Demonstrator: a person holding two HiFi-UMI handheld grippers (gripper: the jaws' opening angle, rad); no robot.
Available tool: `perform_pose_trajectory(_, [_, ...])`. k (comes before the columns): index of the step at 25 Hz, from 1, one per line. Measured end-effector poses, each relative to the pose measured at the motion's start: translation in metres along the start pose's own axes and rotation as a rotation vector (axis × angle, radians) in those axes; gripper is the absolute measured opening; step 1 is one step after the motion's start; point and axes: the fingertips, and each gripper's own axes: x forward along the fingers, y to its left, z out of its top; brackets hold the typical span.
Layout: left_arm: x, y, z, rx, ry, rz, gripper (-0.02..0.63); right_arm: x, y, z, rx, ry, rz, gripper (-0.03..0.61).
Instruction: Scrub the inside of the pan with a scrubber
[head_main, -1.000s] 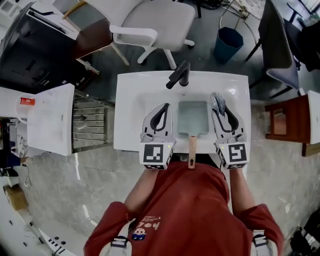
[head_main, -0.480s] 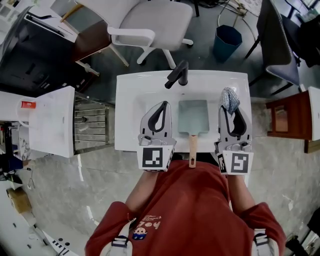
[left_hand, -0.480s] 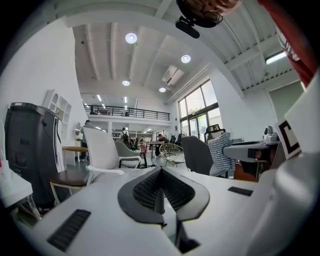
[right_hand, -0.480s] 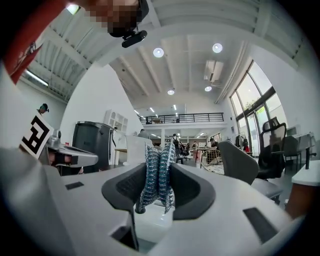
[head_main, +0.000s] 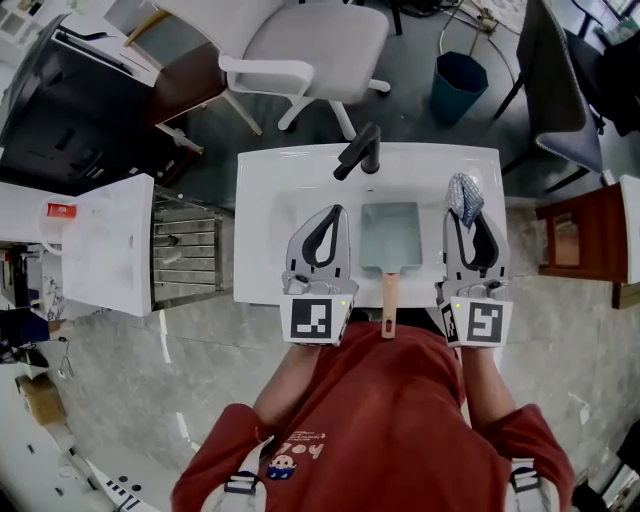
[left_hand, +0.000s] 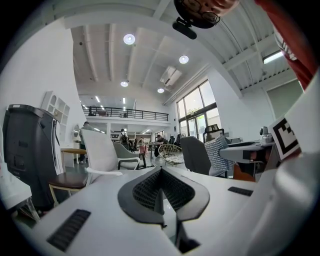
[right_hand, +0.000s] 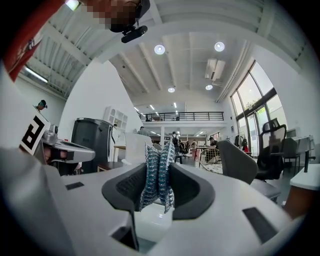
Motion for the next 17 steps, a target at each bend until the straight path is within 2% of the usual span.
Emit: perform_pose_trajectory(17, [0.0022, -0.0064, 0.0017, 0.010, 0.004, -0.011, 0.009, 0.0026, -0.0068, -0.0032, -0.008, 0.010, 0.009, 0.153])
